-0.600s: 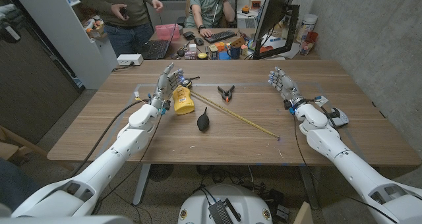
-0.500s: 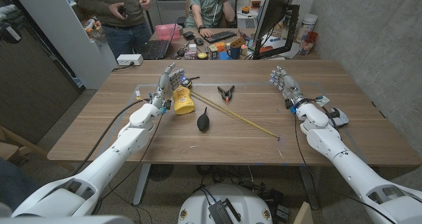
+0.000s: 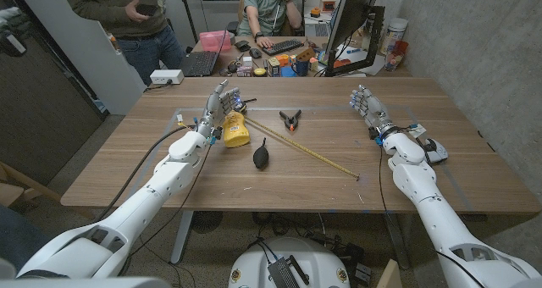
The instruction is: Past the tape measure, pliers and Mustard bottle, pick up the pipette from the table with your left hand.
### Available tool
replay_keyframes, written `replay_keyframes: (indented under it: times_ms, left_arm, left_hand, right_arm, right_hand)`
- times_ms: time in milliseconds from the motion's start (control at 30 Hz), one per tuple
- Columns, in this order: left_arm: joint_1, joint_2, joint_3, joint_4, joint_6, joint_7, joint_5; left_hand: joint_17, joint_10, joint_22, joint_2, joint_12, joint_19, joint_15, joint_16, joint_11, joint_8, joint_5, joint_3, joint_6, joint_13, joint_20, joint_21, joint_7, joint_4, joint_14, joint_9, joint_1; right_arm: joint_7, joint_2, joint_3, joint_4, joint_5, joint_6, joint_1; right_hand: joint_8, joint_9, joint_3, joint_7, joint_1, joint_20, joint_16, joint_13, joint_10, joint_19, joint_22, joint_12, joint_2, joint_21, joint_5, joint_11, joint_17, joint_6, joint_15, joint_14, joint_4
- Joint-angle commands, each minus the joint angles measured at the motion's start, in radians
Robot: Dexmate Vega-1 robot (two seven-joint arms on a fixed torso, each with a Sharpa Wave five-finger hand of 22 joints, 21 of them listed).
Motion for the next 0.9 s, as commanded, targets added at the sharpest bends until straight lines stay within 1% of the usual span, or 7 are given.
replay_keyframes:
  times_ms: [33, 100, 200, 333, 567, 667, 900]
  left_arm:
    - [0.017, 0.014, 0.007, -0.022, 0.003, 0.024, 0.026]
    - [0.018, 0.017, 0.008, -0.026, 0.004, 0.027, 0.029]
    - [0.03, 0.041, 0.015, -0.07, 0.019, 0.063, 0.068]
    - [0.04, 0.075, 0.02, -0.125, 0.041, 0.094, 0.109]
    - [0.05, 0.108, 0.012, -0.192, 0.065, 0.124, 0.138]
    - [0.049, 0.133, 0.019, -0.231, 0.09, 0.146, 0.179]
    - [0.042, 0.196, 0.043, -0.321, 0.147, 0.193, 0.307]
  left_hand:
    - [0.003, 0.009, 0.002, -0.004, 0.009, 0.0, -0.001, 0.008, -0.006, 0.006, 0.007, 0.002, 0.006, 0.004, 0.007, 0.001, -0.004, -0.007, 0.012, 0.003, 0.011]
    - [0.003, 0.009, 0.002, -0.005, 0.009, -0.001, -0.003, 0.008, -0.006, 0.007, 0.007, 0.002, 0.006, 0.004, 0.009, 0.001, -0.004, -0.009, 0.013, 0.003, 0.013]
    - [0.003, 0.012, 0.002, -0.005, 0.01, -0.001, -0.004, 0.009, -0.01, 0.007, 0.008, 0.003, 0.007, 0.004, 0.01, 0.001, -0.007, -0.011, 0.015, 0.003, 0.017]
    - [0.002, 0.016, 0.002, -0.002, 0.012, -0.001, -0.007, 0.009, -0.013, 0.009, 0.011, 0.009, 0.011, 0.004, 0.023, 0.001, -0.01, -0.019, 0.019, 0.003, 0.034]
    - [0.001, 0.021, 0.001, 0.001, 0.013, 0.0, -0.009, 0.01, -0.015, 0.011, 0.014, 0.016, 0.015, 0.004, 0.026, 0.001, -0.013, -0.029, 0.022, 0.003, 0.054]
    - [0.001, 0.022, 0.001, 0.003, 0.013, 0.001, -0.011, 0.01, -0.02, 0.012, 0.015, 0.019, 0.016, 0.004, 0.027, 0.001, -0.012, -0.033, 0.025, 0.003, 0.065]
    - [0.001, 0.023, 0.002, 0.007, 0.013, 0.003, -0.014, 0.01, -0.022, 0.012, 0.019, 0.028, 0.015, 0.004, 0.046, 0.002, -0.017, -0.043, 0.028, 0.004, 0.092]
  right_arm:
    - [0.08, 0.125, 0.137, -0.028, -0.132, -0.047, -0.01]
    - [0.088, 0.137, 0.149, -0.03, -0.145, -0.048, -0.01]
    - [0.097, 0.155, 0.165, -0.046, -0.16, -0.053, -0.014]
    - [0.109, 0.171, 0.181, -0.056, -0.178, -0.053, -0.018]
    - [0.124, 0.196, 0.202, -0.052, -0.198, -0.054, -0.019]
    - [0.13, 0.204, 0.207, -0.052, -0.204, -0.056, -0.019]
    - [0.135, 0.213, 0.218, -0.056, -0.221, -0.055, -0.02]
  right_hand:
    - [0.002, 0.006, 0.01, 0.017, 0.007, 0.008, 0.004, 0.002, 0.004, 0.005, 0.005, -0.002, -0.001, 0.002, 0.0, -0.001, 0.004, -0.001, 0.001, 0.009, 0.002]
    - [0.002, 0.006, 0.01, 0.017, 0.007, 0.007, 0.004, 0.002, 0.005, 0.005, 0.005, -0.002, -0.001, 0.002, -0.001, 0.0, 0.004, -0.001, 0.001, 0.009, 0.002]
    - [0.002, 0.006, 0.01, 0.016, 0.006, 0.008, 0.004, 0.002, 0.004, 0.004, 0.005, -0.002, -0.001, 0.002, -0.001, 0.0, 0.004, -0.001, 0.002, 0.01, 0.002]
    - [0.002, 0.006, 0.011, 0.016, 0.006, 0.01, 0.004, 0.002, 0.005, 0.002, 0.005, -0.002, -0.001, 0.001, -0.002, 0.0, 0.004, -0.001, 0.003, 0.009, 0.002]
    - [0.003, 0.006, 0.011, 0.014, 0.006, 0.01, 0.004, 0.002, 0.005, 0.001, 0.005, -0.003, -0.001, 0.001, -0.003, 0.0, 0.004, 0.0, 0.004, 0.009, 0.003]
    - [0.003, 0.006, 0.011, 0.013, 0.006, 0.01, 0.004, 0.002, 0.004, 0.001, 0.005, -0.003, 0.0, 0.001, -0.004, 0.0, 0.004, 0.0, 0.004, 0.009, 0.003]
    - [0.003, 0.006, 0.011, 0.012, 0.006, 0.01, 0.003, 0.002, 0.005, 0.0, 0.005, -0.003, -0.001, 0.001, -0.004, 0.0, 0.004, 0.0, 0.005, 0.009, 0.003]
